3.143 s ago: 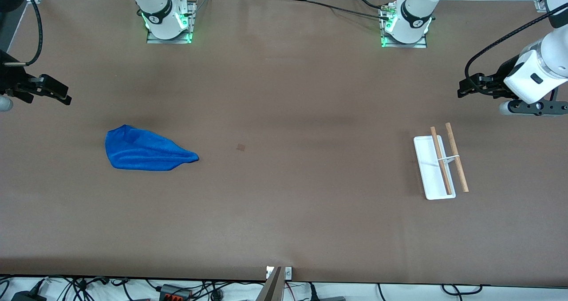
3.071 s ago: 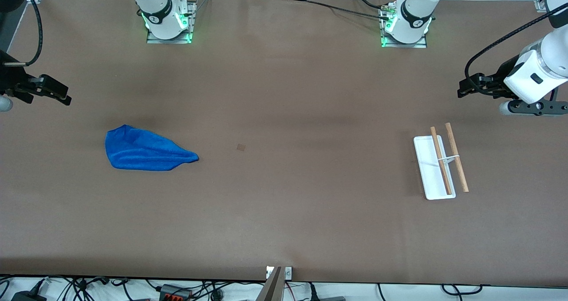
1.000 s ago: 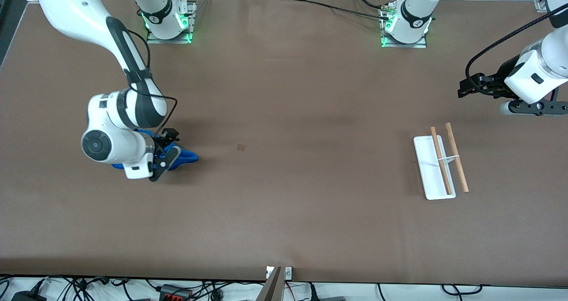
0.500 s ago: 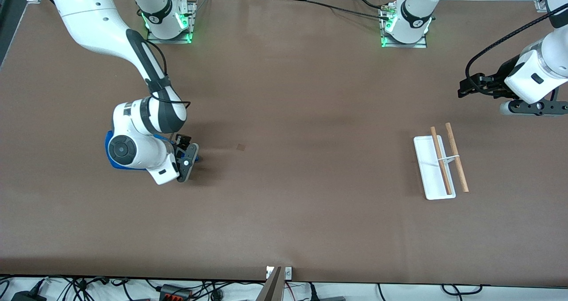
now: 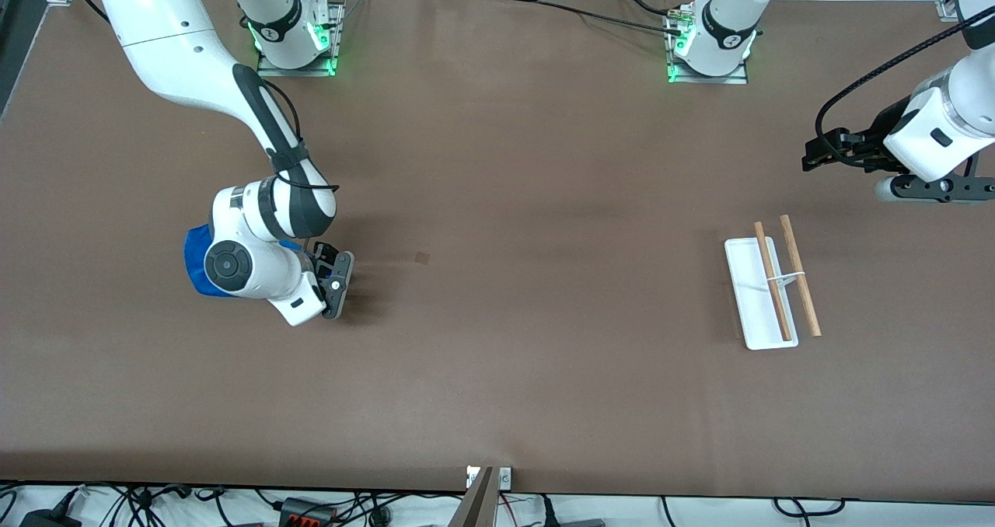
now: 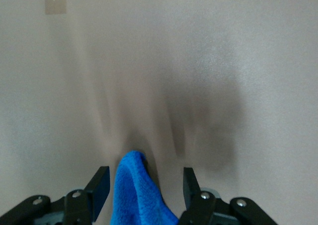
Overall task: Pass towel and hang on rack
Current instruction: 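Close the right gripper on the blue towel's corner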
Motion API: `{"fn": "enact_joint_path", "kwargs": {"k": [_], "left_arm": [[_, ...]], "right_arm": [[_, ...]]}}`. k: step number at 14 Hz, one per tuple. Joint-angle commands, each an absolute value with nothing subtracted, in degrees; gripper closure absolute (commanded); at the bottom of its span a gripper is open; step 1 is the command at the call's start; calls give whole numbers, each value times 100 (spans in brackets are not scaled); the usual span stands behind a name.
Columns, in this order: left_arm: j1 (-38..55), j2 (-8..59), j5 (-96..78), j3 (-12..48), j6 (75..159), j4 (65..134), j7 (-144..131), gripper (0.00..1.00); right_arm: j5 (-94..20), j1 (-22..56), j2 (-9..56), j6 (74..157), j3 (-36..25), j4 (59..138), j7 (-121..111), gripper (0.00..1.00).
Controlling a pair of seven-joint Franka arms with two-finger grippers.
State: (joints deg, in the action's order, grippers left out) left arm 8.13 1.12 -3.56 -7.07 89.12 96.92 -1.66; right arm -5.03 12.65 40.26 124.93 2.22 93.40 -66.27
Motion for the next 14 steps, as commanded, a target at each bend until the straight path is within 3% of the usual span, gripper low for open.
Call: {"fn": "enact_joint_path", "kwargs": {"k": [1, 5, 10, 12, 14], "left_arm": [[765, 132, -457, -721, 8807, 9589, -9, 0], [765, 132, -457, -721, 8807, 9589, -18, 0], [765, 132, -457, -729, 8807, 9589, -9, 0], [765, 141, -457, -729, 8807, 9589, -17, 0], [765, 141, -457, -729, 8807, 9589, -9, 0]], "right_arm": [[-439, 1283, 4104, 12516, 220, 9272, -6741, 38], [-396, 1275, 4113, 12525, 211, 9273, -6750, 41], [-281, 1274, 4113, 12480, 211, 9290, -6750, 86], [-290, 1283, 4113, 12472, 220, 9299, -6741, 99], [-290, 1301, 4105, 12463, 220, 9299, -6680, 100]]}}
